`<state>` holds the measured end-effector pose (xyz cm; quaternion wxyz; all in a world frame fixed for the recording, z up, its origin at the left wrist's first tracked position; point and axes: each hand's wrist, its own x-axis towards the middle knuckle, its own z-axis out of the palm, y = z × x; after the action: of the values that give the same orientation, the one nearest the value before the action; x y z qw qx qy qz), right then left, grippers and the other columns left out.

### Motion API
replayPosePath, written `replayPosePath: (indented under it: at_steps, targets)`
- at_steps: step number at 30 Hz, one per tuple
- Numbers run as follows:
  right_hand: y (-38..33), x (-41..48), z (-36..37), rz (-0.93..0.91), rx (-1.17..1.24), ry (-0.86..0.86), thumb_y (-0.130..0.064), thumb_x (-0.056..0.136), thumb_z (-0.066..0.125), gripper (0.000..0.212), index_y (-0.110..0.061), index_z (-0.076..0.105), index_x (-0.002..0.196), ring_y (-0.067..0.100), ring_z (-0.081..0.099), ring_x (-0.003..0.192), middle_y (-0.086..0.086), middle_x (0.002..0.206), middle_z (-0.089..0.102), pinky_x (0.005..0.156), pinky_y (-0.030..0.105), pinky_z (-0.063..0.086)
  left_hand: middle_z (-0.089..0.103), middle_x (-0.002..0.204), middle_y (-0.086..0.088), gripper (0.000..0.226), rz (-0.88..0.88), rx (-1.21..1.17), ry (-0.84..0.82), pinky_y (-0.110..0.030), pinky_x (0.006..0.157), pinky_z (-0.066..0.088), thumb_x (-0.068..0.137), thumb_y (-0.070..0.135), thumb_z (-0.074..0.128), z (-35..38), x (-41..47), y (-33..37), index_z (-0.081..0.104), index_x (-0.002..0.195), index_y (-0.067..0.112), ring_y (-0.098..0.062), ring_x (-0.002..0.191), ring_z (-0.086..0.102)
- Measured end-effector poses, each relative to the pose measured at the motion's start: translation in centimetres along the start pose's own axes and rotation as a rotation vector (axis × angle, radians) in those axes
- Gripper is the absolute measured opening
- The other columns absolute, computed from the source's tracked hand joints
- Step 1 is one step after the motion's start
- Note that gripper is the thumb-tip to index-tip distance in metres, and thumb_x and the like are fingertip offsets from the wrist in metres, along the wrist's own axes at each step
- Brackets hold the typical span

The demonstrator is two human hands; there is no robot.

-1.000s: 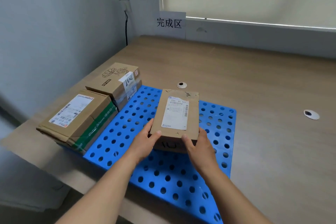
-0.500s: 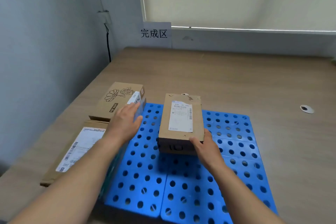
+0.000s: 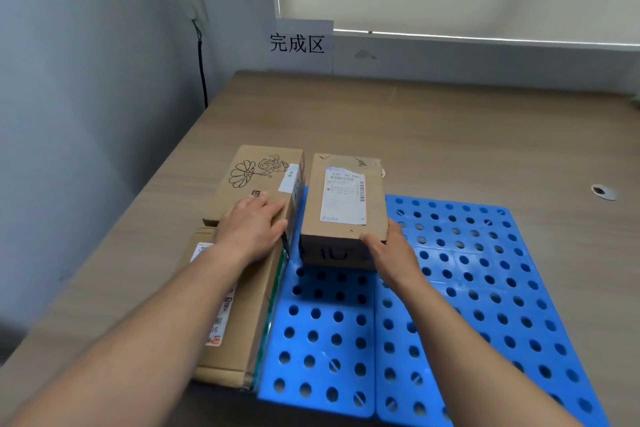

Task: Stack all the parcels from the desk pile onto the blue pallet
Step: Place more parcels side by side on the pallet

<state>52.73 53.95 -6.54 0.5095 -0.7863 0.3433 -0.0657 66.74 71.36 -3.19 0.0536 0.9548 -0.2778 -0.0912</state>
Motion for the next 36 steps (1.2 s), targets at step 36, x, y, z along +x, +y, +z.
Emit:
replayPosePath:
  at_steps: [36]
  targets:
    - [-2.9,-3.1,-1.9,-0.201,-0.511,0.32,-0.038,0.096,0.046,0.057,-0.015,0.028,0.145,0.018,0.03,0.134,0.004,0.146,0.032,0.104,0.033,0.032,0.031,0.152,0.004,0.05,0.209,-0.213,0.271,-0.033,0.112,0.015,0.096,0.046,0.039,-2.0,-2.1,4.1,0.037,0.142,0.026,-0.017,0.141,0.021]
